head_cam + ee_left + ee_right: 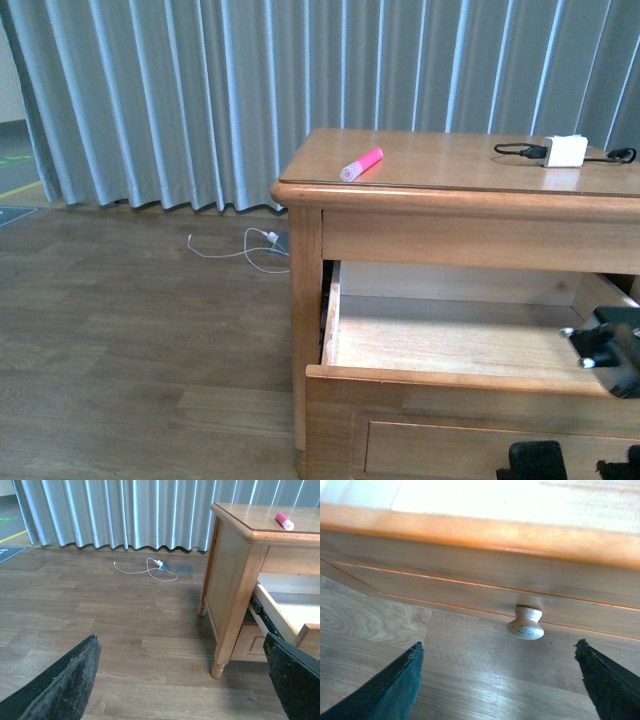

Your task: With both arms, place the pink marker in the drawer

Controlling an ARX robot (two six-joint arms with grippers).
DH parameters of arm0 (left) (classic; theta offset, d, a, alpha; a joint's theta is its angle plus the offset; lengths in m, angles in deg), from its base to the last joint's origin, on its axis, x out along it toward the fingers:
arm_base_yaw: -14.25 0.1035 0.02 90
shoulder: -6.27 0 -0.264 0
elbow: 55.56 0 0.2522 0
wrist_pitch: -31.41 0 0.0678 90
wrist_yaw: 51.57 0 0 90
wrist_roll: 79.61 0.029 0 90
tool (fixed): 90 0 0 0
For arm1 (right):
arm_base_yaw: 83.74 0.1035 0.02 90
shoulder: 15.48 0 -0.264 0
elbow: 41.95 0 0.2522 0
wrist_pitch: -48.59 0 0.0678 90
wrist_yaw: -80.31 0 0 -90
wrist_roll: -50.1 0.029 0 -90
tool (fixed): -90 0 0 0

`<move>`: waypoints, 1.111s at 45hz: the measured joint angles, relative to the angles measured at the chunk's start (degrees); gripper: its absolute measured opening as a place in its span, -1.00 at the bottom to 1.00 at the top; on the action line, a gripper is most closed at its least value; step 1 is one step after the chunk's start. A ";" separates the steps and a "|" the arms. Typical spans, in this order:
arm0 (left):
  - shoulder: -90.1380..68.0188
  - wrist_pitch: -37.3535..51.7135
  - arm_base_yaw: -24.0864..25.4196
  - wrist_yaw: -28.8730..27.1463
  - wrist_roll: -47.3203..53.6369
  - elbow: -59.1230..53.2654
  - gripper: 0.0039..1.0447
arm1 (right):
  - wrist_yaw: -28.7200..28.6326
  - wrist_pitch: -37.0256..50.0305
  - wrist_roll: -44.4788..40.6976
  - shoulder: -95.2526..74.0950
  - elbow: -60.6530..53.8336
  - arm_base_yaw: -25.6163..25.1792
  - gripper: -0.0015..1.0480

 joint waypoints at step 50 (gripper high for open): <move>0.00 0.00 -0.02 0.00 0.00 0.00 0.89 | 7.65 1.42 -8.24 61.33 -22.08 -9.01 -0.13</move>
